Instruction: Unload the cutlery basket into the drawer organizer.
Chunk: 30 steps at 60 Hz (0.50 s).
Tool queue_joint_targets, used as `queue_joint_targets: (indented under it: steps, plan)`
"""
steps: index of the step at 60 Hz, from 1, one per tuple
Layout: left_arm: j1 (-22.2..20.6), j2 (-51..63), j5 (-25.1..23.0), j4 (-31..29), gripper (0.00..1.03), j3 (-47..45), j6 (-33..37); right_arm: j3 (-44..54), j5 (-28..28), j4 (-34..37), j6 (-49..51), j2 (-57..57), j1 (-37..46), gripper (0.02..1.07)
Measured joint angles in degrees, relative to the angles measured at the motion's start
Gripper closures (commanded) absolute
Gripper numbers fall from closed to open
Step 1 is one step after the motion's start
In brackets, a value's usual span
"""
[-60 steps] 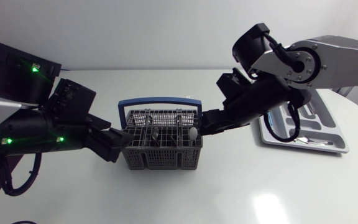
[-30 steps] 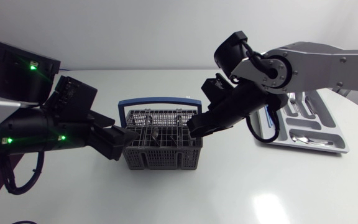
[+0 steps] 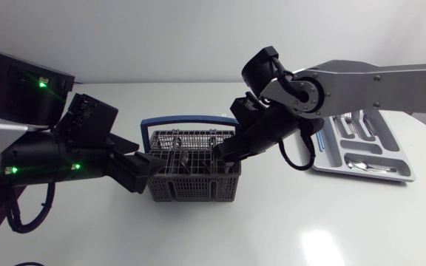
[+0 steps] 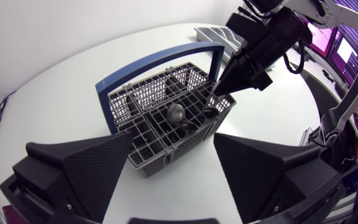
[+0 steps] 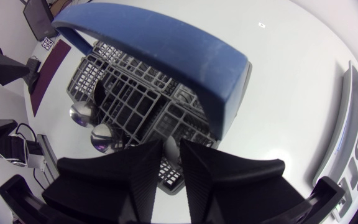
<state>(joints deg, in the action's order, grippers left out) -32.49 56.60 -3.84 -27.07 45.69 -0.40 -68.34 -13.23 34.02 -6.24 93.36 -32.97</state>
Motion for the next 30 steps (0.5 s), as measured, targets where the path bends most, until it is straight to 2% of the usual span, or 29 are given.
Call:
queue_joint_targets:
  steps: [4,30]
  plan:
    - [0.0,0.0,0.0,0.0,0.12,-0.1,0.0,0.0,0.0,0.0,0.0,0.0,-0.1,1.01]
    - [-0.2,0.0,0.0,0.4,0.12,-1.0,0.0,0.1,-0.2,-0.2,0.0,-3.9,-0.1,1.01]
